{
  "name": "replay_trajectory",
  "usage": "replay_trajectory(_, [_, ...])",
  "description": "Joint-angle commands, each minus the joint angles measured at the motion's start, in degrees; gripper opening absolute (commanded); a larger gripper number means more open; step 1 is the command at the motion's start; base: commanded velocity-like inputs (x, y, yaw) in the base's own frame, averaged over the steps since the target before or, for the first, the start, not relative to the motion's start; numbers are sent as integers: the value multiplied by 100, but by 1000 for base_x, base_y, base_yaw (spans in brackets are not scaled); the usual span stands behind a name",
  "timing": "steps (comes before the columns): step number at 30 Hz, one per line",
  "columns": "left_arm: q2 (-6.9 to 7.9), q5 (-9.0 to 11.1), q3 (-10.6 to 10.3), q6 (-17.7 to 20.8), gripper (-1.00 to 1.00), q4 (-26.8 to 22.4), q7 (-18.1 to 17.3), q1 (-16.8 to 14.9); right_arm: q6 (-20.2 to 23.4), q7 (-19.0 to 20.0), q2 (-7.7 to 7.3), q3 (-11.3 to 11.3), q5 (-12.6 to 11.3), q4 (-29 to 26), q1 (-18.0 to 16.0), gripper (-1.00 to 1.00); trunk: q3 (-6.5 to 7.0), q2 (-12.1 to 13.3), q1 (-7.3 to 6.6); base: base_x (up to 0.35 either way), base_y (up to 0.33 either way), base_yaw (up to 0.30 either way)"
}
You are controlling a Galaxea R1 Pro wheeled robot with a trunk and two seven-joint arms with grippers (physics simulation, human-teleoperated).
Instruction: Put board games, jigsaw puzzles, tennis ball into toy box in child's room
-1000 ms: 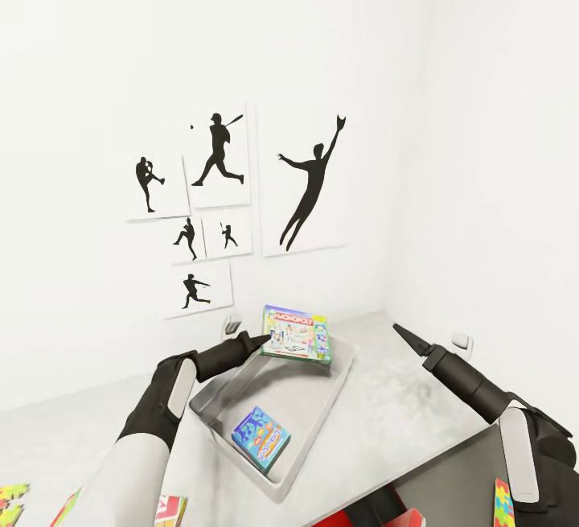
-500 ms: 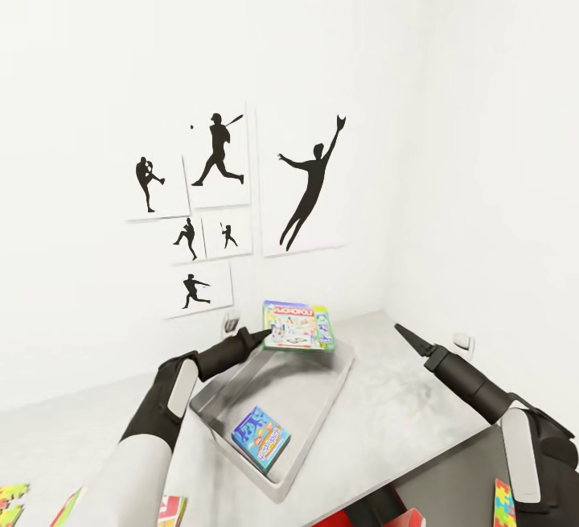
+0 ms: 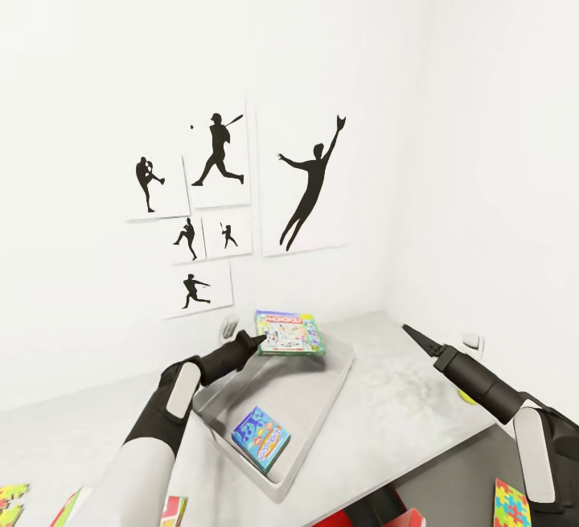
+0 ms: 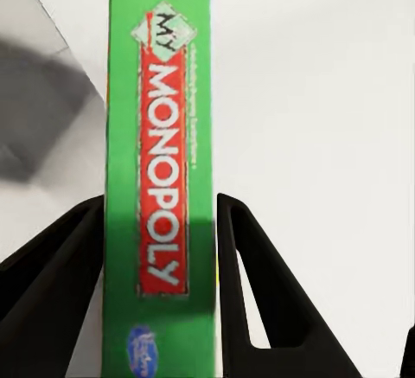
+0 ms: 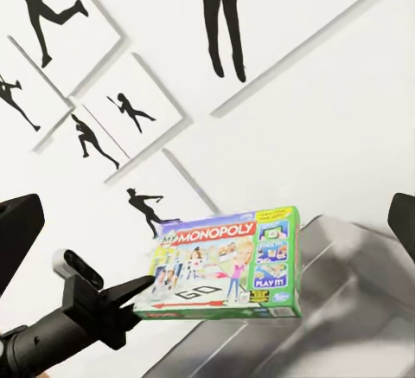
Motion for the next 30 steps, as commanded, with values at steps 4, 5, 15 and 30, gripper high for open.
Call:
replay_trajectory(4, [-7, 262, 16, 38, -100, 156, 523, -4, 38, 8, -1, -5, -21, 2, -3, 100, -2, -5, 2, 0, 0, 0])
replay_trajectory(5, [-7, 293, 14, 37, -100, 177, 629, -4, 38, 8, 0, -5, -21, 2, -3, 100, -2, -5, 2, 0, 0, 0])
replay_trajectory(15, [-7, 439, -27, 83, -100, 441, 838, -4, 39, 8, -1, -5, -13, 2, -3, 100, -2, -5, 2, 0, 0, 0])
replay_trajectory(30, [-7, 963, -59, 31, -100, 741, 923, -8, 39, -1, -2, -5, -14, 9, -3, 100, -2, -5, 2, 0, 0, 0])
